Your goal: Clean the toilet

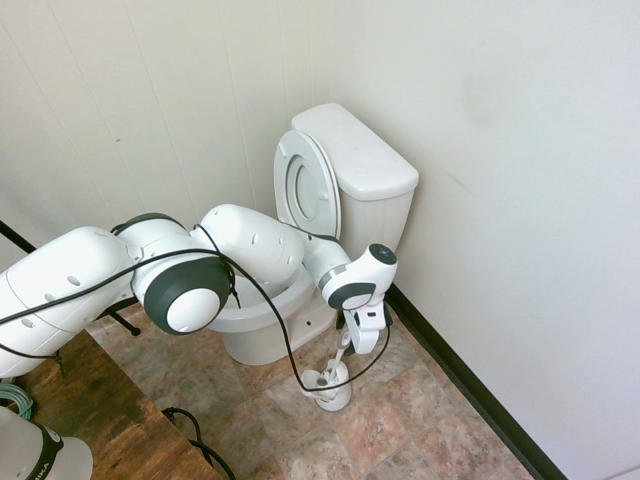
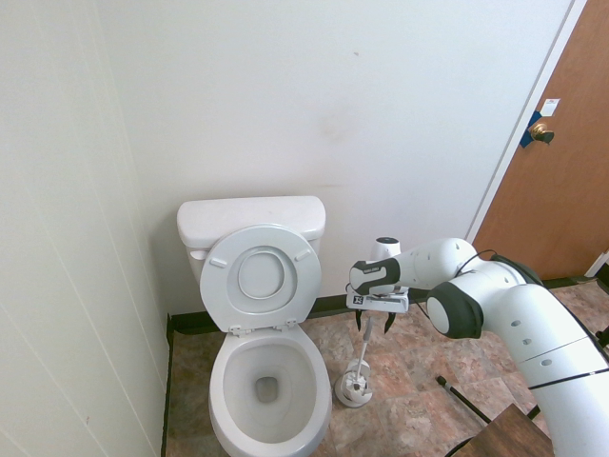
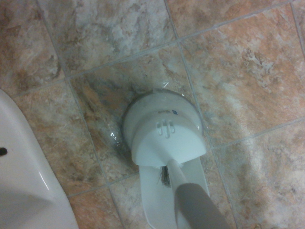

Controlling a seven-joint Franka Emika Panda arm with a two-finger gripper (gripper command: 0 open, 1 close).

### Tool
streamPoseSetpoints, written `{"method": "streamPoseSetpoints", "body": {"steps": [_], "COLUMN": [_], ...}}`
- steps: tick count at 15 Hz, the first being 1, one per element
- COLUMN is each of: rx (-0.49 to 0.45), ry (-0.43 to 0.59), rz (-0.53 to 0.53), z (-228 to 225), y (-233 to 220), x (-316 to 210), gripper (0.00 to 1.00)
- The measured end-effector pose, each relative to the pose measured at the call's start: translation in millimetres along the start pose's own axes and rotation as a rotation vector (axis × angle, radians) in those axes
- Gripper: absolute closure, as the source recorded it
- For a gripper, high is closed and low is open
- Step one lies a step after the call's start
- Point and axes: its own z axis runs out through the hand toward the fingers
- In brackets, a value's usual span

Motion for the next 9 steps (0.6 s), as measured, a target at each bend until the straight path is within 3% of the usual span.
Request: {"method": "streamPoseSetpoints", "body": {"steps": [1, 2, 9], "rx": [-0.001, -0.003, -0.026], "ry": [-0.001, -0.003, -0.025], "rz": [-0.003, -0.006, -0.002], "z": [1.3, 4.0, 28.3], "y": [-2.7, -4.7, -6.4], "x": [-0.4, -0.9, 3.6], "gripper": [0.00, 1.00, 1.00]}}
